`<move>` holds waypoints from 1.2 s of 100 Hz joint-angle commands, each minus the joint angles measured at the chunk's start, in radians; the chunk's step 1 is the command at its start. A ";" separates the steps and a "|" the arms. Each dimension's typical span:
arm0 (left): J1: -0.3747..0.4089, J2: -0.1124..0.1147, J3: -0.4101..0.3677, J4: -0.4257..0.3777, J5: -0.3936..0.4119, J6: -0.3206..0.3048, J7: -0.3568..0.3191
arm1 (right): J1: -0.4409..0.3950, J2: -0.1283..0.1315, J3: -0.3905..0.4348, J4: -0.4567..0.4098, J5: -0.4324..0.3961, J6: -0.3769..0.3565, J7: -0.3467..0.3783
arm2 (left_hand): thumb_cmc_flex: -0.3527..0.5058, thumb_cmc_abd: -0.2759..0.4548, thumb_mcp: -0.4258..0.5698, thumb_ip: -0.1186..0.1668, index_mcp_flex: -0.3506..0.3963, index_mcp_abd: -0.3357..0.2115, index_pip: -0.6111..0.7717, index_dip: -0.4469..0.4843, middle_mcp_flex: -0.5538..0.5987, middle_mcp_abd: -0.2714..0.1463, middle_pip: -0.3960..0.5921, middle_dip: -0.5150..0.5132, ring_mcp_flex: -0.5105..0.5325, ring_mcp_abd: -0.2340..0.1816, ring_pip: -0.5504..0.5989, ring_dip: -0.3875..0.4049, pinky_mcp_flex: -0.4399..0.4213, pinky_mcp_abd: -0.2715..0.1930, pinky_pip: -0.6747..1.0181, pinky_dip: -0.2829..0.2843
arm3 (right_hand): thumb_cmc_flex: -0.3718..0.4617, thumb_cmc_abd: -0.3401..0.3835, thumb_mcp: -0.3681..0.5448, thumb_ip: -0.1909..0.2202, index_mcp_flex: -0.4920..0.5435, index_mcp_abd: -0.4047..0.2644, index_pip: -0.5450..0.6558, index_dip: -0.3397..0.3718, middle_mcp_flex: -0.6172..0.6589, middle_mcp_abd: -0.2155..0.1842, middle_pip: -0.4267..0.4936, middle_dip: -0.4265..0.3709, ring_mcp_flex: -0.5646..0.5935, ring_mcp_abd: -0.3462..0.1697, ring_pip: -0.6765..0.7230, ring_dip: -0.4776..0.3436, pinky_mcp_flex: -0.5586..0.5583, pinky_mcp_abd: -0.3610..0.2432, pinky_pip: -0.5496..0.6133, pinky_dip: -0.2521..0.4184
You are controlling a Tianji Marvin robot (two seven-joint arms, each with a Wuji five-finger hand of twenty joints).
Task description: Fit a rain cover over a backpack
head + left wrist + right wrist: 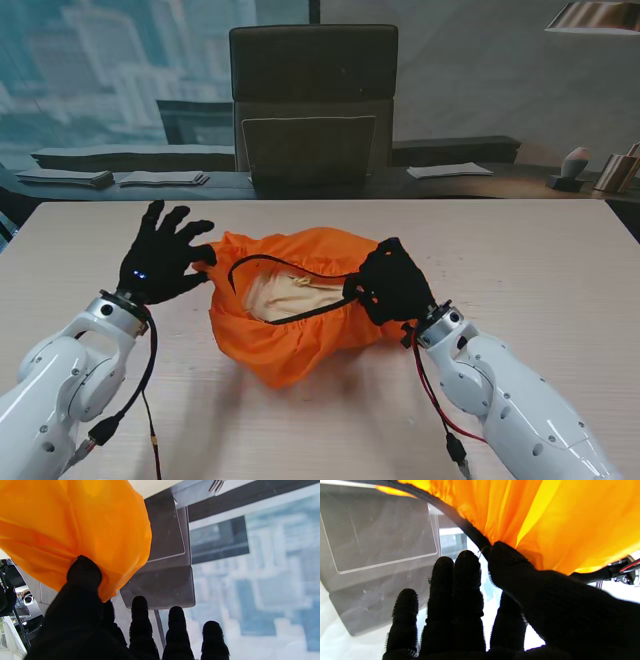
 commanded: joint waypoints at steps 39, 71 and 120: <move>-0.181 -0.011 0.123 0.113 -0.145 -0.044 -0.108 | 0.063 0.009 -0.011 0.065 -0.034 0.109 0.025 | 0.065 0.052 -0.019 0.004 0.019 -0.084 0.022 0.004 -0.015 0.003 -0.030 -0.032 0.013 -0.016 -0.005 -0.003 -0.003 -0.012 0.071 -0.040 | -0.004 0.024 0.019 0.007 -0.017 0.002 0.035 -0.044 -0.012 0.029 -0.008 -0.027 0.028 -0.005 -0.001 -0.002 -0.006 0.018 0.003 0.013; -0.367 -0.002 0.301 0.336 -0.209 -0.055 -0.172 | 0.131 0.005 -0.085 0.195 -0.015 0.267 0.020 | 0.067 0.062 -0.037 0.007 0.013 -0.082 0.022 -0.012 -0.017 0.002 -0.028 -0.033 0.014 -0.015 -0.004 -0.002 -0.006 -0.009 0.082 -0.051 | -0.009 0.051 -0.026 0.015 -0.055 0.048 0.051 -0.107 -0.096 0.041 -0.057 -0.059 -0.034 0.014 -0.037 0.015 -0.051 0.014 -0.021 -0.001; -0.250 -0.016 0.207 0.252 -0.370 -0.037 -0.269 | 0.068 0.019 0.046 0.120 0.034 0.155 0.208 | -0.259 -0.018 -0.110 0.007 -0.441 0.332 -0.530 -0.545 -0.155 0.166 -0.352 -0.161 -0.061 0.039 -0.213 -0.098 -0.016 0.017 0.030 -0.070 | -0.339 0.233 -0.359 0.147 -0.771 0.188 -0.255 -0.319 -0.839 -0.029 -0.219 -0.314 -0.430 -0.053 -0.444 -0.141 -0.185 -0.055 -0.408 -0.033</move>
